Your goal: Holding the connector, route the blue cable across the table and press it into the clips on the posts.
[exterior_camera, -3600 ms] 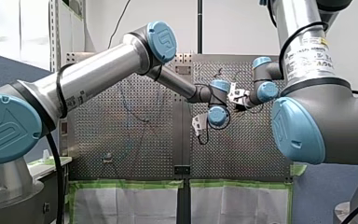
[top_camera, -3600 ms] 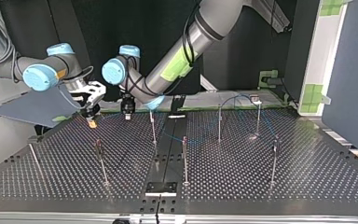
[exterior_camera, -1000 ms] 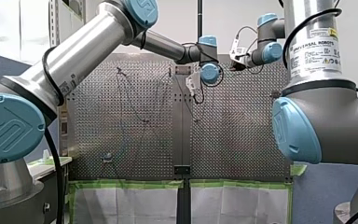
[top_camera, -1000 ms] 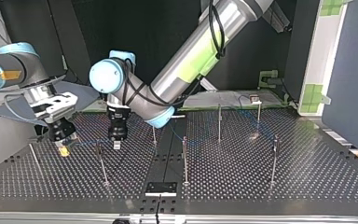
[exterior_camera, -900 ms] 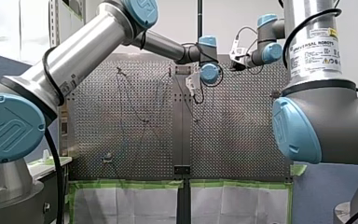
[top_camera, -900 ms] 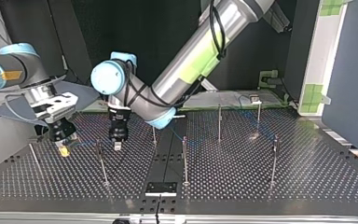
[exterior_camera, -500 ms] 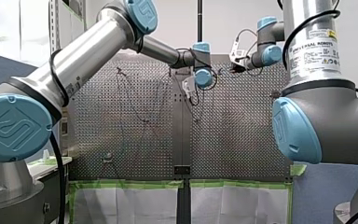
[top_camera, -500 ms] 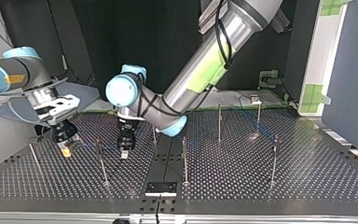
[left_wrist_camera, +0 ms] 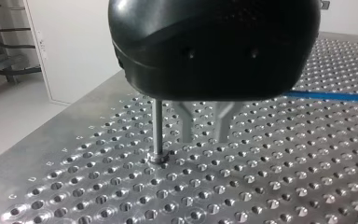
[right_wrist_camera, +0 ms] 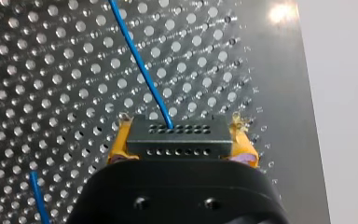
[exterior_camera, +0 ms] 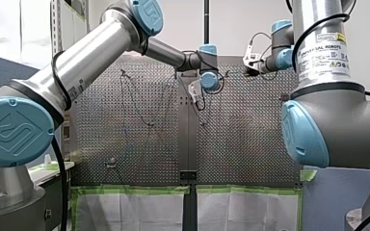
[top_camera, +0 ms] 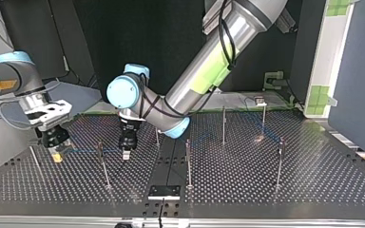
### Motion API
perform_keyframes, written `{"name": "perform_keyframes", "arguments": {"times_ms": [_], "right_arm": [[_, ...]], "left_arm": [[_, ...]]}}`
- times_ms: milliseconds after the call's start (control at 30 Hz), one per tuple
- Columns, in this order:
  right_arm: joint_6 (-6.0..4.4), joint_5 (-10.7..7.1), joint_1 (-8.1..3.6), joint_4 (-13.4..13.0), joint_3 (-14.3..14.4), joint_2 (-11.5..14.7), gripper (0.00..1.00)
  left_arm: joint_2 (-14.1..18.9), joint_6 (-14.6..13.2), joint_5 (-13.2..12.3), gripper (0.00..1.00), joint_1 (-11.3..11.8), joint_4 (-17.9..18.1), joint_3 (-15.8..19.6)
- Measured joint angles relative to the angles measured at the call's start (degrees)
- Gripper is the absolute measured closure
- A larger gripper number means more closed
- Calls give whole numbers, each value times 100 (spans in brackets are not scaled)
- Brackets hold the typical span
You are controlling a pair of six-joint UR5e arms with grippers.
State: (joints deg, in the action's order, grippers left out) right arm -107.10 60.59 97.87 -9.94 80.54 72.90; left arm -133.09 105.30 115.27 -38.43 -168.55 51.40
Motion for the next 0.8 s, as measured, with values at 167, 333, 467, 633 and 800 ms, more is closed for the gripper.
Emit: {"name": "perform_keyframes", "arguments": {"times_ms": [167,333,467,633,800], "right_arm": [[16,-28,-52,0,-3,-3,100],[27,-36,-68,0,-5,-4,100],[35,-51,-71,0,-4,-4,100],[38,-62,-73,0,-3,-4,100],[39,-64,-73,0,-1,-6,100]], "left_arm": [[3,14,7,14,-28,-132,0],[11,21,38,0,-41,-335,0],[26,24,61,0,-57,-541,0],[53,18,60,0,-130,-802,8],[184,8,67,0,-232,-1072,95]]}}
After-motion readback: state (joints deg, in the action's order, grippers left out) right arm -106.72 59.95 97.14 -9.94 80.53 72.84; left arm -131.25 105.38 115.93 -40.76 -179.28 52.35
